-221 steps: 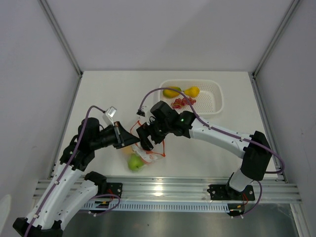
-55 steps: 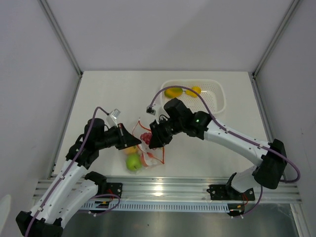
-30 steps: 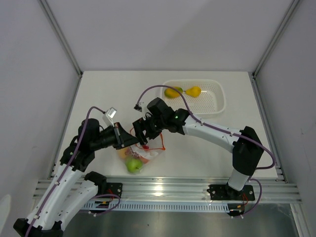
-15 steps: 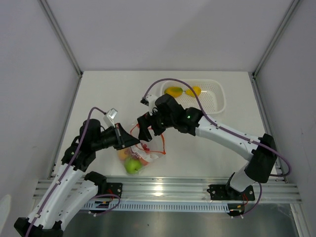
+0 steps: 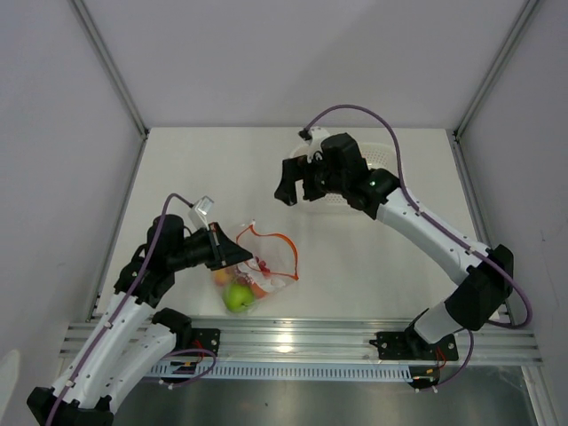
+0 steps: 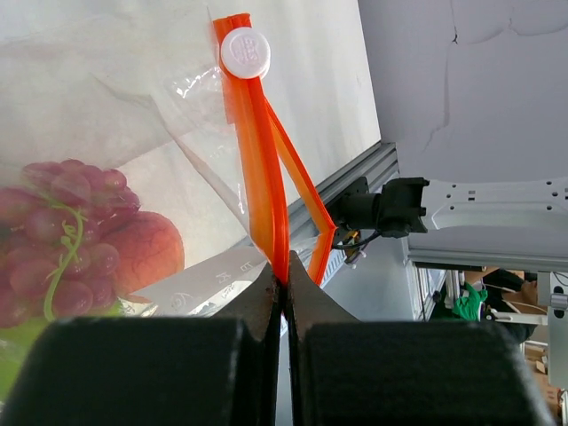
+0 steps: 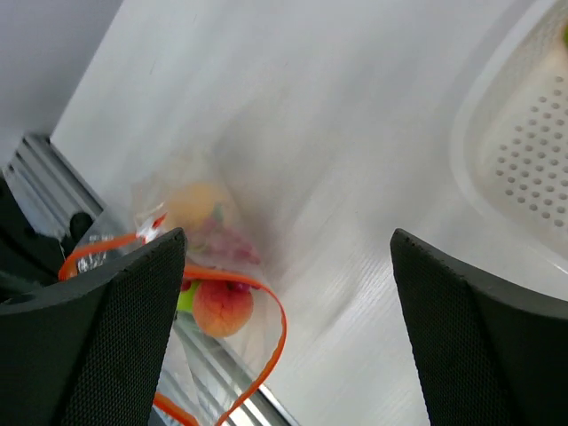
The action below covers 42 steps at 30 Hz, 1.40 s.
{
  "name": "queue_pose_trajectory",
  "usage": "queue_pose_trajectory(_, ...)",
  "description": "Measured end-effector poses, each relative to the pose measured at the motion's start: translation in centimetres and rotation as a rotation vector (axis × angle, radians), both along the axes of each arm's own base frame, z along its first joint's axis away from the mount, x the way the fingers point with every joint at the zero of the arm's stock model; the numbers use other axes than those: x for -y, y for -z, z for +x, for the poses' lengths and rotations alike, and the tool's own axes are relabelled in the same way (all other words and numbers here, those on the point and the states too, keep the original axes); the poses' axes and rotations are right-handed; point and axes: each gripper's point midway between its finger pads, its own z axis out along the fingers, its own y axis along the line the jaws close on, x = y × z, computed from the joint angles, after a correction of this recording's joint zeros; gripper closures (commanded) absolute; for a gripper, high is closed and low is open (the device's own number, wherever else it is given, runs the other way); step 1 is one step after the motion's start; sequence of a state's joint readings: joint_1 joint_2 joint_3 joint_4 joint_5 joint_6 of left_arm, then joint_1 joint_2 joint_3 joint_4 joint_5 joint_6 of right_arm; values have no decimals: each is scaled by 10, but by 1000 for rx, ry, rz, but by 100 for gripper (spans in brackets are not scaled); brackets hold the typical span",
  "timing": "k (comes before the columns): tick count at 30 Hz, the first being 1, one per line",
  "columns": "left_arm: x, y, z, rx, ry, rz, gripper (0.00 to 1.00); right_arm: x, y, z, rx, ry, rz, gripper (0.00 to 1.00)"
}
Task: Place the food in the zip-top bag and seal the zipper
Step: Pick up the fake fruit from the bin.
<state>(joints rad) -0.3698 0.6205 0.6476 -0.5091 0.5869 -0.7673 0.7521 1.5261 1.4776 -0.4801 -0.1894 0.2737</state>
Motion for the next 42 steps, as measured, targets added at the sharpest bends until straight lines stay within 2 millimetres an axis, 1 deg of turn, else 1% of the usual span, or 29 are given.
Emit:
queue_pose_trajectory(3,0,0,0,1,0,0,99,15,-7,29,-4,97,40,0)
queue_pose_trajectory(5,0,0,0,3,0,-1,99,21,-12,49,-7,158,64,0)
queue_pose_trajectory(7,0,0,-1,4,0,-1,99,27,-15,76,-20,236,84,1)
queue_pose_trajectory(9,0,1,-1,3,0,-1,99,42,-10,107,-32,331,86,1)
queue_pose_trajectory(11,0,0,-1,4,1,-1,100,57,5,138,-61,426,81,1)
queue_pose_trajectory(12,0,1,-1,5,1,-1,99,66,15,153,-80,474,77,1)
queue_pose_trajectory(13,-1,1,-1,5,0,-2,99,74,25,164,-98,516,70,1)
queue_pose_trajectory(15,-1,2,-2,7,0,-2,99,93,51,187,-146,620,52,1)
queue_pose_trajectory(17,-1,2,-3,7,0,-2,100,112,74,206,-186,726,43,0)
queue_pose_trajectory(19,-1,1,-3,10,1,-4,99,131,93,221,-215,832,39,1)
queue_pose_trajectory(22,-1,1,-3,12,1,-4,99,151,113,240,-237,962,43,1)
queue_pose_trajectory(27,-2,0,-4,15,0,-6,99,173,130,262,-244,1091,66,1)
queue_pose_trajectory(29,-2,1,-4,13,0,-5,99,179,137,267,-240,1117,67,1)
queue_pose_trajectory(34,-2,8,-5,-4,0,2,99,189,161,280,-252,1170,45,1)
queue_pose_trajectory(38,-1,10,-4,-9,0,4,99,193,178,281,-263,1192,17,1)
queue_pose_trajectory(42,-1,14,-2,-19,1,7,99,197,189,283,-270,1207,4,1)
